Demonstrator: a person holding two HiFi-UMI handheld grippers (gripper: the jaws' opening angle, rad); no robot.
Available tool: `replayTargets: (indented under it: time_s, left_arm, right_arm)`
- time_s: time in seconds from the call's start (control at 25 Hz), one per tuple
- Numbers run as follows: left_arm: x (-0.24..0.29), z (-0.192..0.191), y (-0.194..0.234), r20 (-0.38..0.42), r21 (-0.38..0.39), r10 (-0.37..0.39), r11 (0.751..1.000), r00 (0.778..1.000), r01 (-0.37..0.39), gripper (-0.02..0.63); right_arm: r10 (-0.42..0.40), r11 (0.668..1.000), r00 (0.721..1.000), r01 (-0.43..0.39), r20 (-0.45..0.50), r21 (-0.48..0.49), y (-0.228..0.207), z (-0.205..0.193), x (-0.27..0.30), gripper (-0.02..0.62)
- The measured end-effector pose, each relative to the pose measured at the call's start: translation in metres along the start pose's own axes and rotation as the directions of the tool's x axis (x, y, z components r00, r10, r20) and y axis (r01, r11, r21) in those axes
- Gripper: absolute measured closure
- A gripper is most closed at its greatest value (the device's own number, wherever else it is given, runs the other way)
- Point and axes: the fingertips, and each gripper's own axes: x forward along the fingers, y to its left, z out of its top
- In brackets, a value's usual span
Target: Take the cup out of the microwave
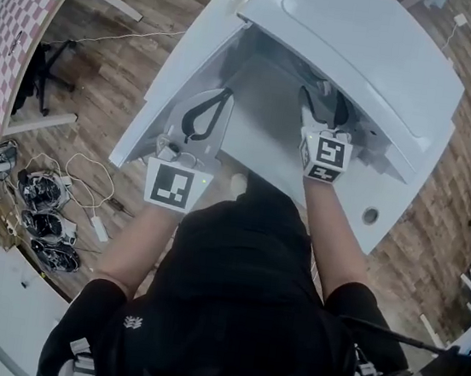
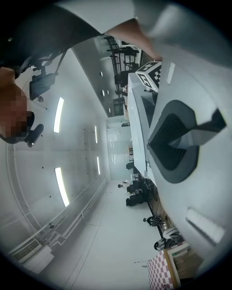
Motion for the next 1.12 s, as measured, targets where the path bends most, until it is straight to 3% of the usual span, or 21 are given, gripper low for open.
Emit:
replayTargets:
  time_s: [0.28,0.44,0.96,1.12]
  left_arm:
    - [0.012,-0.015,-0.002,-0.031,-0.025,-0.030,0.999,0.999,0.030,0.600]
    - [0.019,-0.019,0.002,-0.037,-0.024,-0.033,0.999,0.999,0.032,0.600]
    - [0.023,-0.032,0.011,-0.080,-0.015,-0.037,0.999,0.996,0.036,0.598]
    - [0.022,-0.030,0.014,-0.078,-0.019,-0.025,1.000,0.997,0.024,0.598]
  right_arm:
    - [0.019,0.999,1.000,-0.019,0.003,0.030,0.000,-0.006,0.028,0.195]
    - [0.015,0.999,1.000,-0.015,0.001,0.035,-0.005,-0.007,0.045,0.184]
    - [0.014,0.998,0.999,-0.011,-0.051,0.058,-0.014,-0.023,0.081,0.176]
    - [0.046,0.996,0.997,-0.042,-0.057,0.076,-0.016,-0.022,0.081,0.209]
